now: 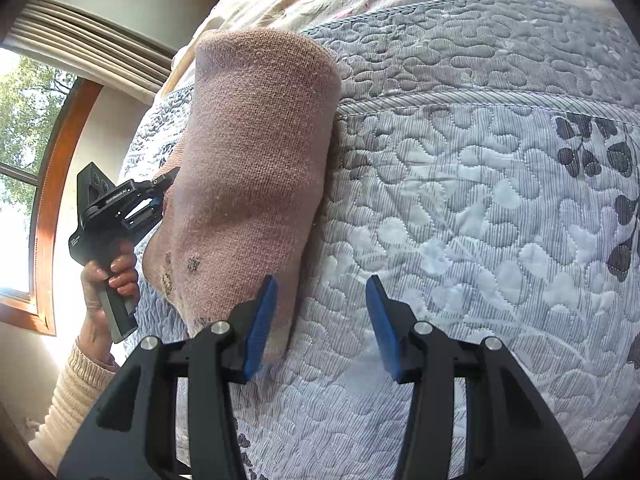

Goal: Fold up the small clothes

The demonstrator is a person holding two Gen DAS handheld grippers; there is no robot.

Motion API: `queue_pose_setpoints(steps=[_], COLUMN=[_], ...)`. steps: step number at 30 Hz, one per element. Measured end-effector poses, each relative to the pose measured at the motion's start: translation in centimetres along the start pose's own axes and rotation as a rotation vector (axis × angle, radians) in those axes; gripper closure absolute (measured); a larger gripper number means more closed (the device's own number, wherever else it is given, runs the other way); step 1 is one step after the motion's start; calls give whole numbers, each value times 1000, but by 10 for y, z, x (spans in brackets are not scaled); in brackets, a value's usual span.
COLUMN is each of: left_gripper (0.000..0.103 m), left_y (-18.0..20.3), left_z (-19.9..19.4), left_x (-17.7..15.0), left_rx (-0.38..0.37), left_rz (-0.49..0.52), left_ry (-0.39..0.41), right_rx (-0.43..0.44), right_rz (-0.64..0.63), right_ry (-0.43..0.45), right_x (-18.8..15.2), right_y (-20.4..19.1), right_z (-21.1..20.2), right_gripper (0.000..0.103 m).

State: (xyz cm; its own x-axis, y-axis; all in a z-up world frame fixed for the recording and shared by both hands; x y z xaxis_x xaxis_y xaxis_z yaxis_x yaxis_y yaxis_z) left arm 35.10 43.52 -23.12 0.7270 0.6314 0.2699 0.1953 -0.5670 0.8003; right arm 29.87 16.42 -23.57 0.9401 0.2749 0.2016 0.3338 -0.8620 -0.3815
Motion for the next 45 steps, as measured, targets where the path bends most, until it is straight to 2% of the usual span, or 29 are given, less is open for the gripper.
queue_pose_setpoints(steps=[3,4,6,10,13,16,17,18,21,25,32,34,36,38,40,42,45], left_gripper=[80,78,71,62,63,65,70,72,76,79,76,75,68,42,30,28,28], left_y=[8,11,16,20,19,12,11,9,10,12,-4,-2,4,11,13,10,0], left_z=[-14,-21,-33,-52,-53,-47,-44,-42,-41,-38,-26,-28,-33,-42,-49,-47,-37], left_x=[-7,-11,-23,-52,-73,-87,-90,-92,-95,-99,-104,-103,-96,-80,-59,-41,-22], left_rx=[8,14,6,-8,4,55,70,84,100,114,131,128,118,108,123,138,131], left_rz=[31,47,62,65,86,121,131,141,162,183,169,169,154,155,168,157,104], left_ry=[-12,-13,-26,-54,-89,-124,-132,-136,-144,-160,-166,-173,-168,-124,-68,-59,-65], right_rx=[23,37,69,108,94,91,100,118,161,128,88,86,81,77,74,72,70], right_rz=[-5,-5,-1,-10,-12,30,45,55,67,56,66,54,26,5,-5,-1,5], right_ry=[-1,1,3,-18,-51,-105,-125,-140,-151,-135,-153,-151,-139,-118,-87,-50,-17], right_x=[-3,-3,-5,-14,-23,-29,-31,-32,-32,-35,-49,-48,-44,-37,-29,-18,1], right_y=[-11,-17,-27,-51,-59,-57,-56,-56,-54,-46,-36,-38,-39,-40,-40,-40,-37], right_z=[3,2,2,9,21,39,43,46,43,33,56,57,52,42,33,23,14], right_gripper=[52,48,41,36,36,36,40,56,79,82,81,81,76,71,63,45,42])
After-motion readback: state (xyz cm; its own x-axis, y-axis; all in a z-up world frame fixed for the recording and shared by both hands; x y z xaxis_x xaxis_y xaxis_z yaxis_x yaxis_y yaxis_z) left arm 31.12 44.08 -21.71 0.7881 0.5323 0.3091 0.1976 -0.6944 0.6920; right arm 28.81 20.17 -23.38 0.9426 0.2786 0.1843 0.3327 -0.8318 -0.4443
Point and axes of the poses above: each gripper's, at about its wrist camera, not at the fingertips, and z roughly the way its jaws point, y to its right, x to its top, the point moved 10 cm from there along z, roughly the way its jaws point, and after that the axes turned 12 degrees about -x, right-handed, at the moved point
